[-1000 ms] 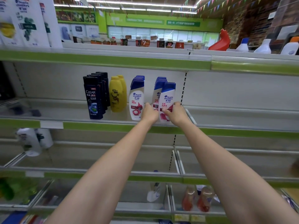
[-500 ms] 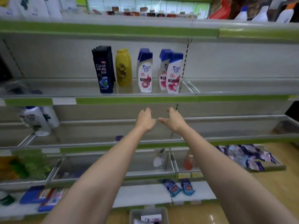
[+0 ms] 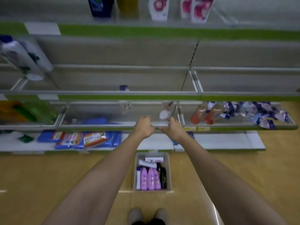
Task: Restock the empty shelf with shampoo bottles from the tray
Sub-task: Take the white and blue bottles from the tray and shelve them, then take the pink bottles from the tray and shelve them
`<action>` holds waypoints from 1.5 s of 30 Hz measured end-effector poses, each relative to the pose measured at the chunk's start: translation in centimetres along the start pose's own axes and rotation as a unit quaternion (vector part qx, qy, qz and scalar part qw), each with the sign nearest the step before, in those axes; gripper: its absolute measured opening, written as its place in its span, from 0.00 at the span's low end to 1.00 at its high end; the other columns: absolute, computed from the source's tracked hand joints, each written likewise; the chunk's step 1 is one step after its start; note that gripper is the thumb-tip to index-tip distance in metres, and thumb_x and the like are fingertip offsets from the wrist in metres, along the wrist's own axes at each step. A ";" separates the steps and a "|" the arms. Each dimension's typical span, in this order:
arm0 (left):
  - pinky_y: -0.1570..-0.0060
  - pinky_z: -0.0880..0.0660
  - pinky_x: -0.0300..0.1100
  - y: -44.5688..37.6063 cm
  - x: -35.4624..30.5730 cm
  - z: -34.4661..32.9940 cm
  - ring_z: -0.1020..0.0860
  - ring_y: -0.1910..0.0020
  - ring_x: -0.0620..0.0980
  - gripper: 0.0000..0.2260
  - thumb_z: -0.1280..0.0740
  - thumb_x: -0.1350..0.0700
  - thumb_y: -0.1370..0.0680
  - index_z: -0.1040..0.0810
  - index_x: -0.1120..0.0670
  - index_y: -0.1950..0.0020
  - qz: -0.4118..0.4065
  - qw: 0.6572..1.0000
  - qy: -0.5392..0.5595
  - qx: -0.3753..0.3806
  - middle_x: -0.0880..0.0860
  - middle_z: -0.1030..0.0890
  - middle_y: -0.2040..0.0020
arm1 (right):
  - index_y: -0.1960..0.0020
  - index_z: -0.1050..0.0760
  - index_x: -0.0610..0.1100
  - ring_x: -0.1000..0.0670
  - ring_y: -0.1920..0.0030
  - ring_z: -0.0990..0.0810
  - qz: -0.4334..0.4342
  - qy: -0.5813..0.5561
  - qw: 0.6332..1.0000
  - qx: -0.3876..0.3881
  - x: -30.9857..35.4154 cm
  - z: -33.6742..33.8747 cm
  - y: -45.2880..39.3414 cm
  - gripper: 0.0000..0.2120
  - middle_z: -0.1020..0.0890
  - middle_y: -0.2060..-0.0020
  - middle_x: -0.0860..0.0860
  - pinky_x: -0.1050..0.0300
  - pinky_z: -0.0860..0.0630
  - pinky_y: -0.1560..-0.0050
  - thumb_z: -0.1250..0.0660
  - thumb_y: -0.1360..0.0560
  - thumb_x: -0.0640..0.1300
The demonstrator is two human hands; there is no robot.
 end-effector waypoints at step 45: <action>0.32 0.36 0.47 -19.5 33.9 -57.9 0.39 0.30 0.61 0.32 0.35 0.56 0.24 0.46 0.68 0.27 0.215 0.963 -0.057 0.156 0.64 0.43 0.29 | 0.31 0.39 0.33 0.38 0.36 0.28 -0.146 -0.061 0.974 0.161 -39.5 -53.9 -26.2 0.29 0.29 0.35 0.35 0.49 0.28 0.40 0.34 0.25 0.47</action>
Point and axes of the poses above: each hand's wrist, its own y-axis away from the middle knuckle, its own z-axis out of the back of the hand, x = y × z, the point moved 4 cm from there along -y, towards the middle knuckle
